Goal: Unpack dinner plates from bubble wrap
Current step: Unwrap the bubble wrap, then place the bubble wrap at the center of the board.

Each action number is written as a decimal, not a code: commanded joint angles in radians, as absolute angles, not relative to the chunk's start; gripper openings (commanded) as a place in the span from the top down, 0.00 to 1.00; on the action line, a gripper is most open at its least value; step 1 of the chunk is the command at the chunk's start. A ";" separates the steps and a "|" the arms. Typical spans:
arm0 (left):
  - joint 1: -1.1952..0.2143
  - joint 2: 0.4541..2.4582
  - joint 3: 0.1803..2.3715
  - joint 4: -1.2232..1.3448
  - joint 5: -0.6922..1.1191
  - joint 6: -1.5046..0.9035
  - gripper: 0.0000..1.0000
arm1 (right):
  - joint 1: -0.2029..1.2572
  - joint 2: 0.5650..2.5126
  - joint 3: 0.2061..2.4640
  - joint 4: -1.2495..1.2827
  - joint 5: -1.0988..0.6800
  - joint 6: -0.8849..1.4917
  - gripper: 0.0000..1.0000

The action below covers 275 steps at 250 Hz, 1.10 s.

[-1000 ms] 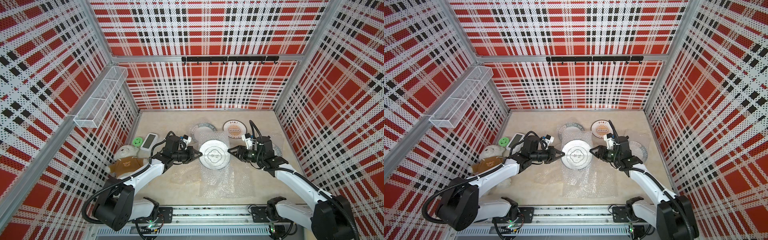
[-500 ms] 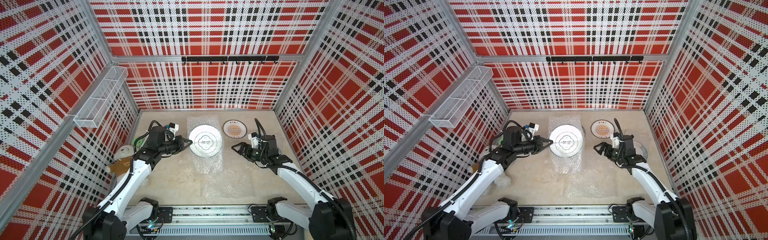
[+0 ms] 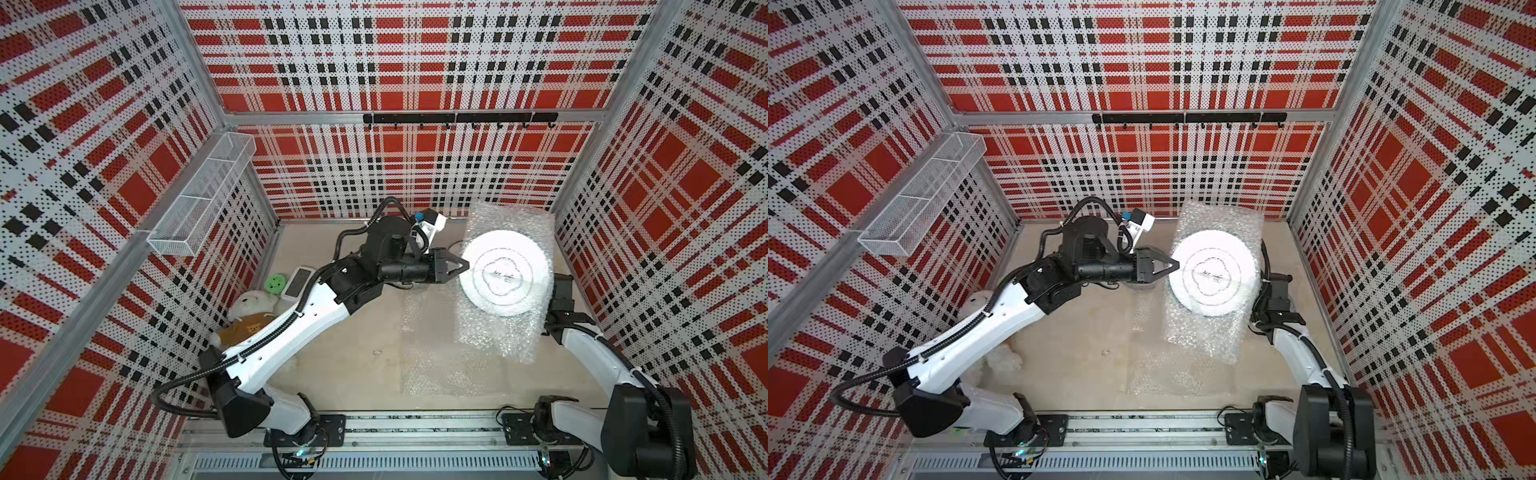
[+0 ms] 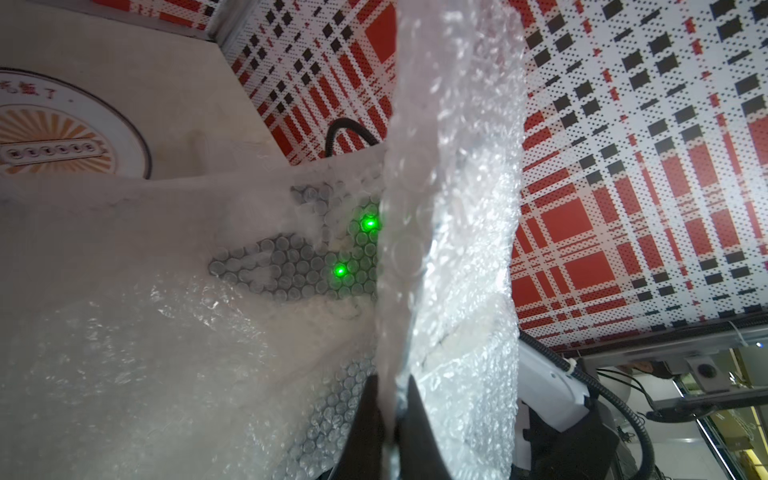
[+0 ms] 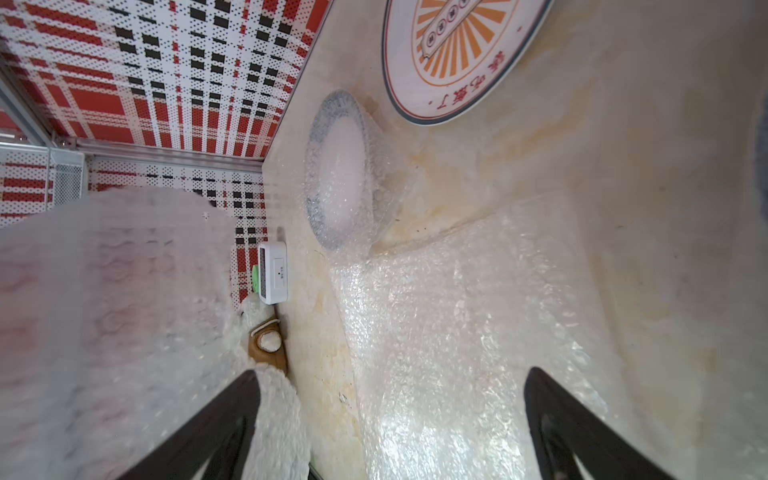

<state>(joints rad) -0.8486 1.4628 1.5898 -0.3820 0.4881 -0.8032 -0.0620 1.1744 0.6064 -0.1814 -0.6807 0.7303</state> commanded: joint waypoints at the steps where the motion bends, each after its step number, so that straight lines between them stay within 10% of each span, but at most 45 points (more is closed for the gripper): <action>1: -0.832 1.466 1.613 -0.333 0.463 -0.853 1.00 | -0.089 1.165 0.586 -0.121 -0.713 0.756 0.00; 128: -0.431 1.185 0.870 -0.243 0.592 -0.946 1.00 | -0.110 1.119 0.589 -0.189 -0.704 0.716 0.00; 275: -0.436 1.331 0.529 0.067 0.612 -0.857 1.00 | 0.027 0.998 0.478 -0.333 -0.572 0.617 0.00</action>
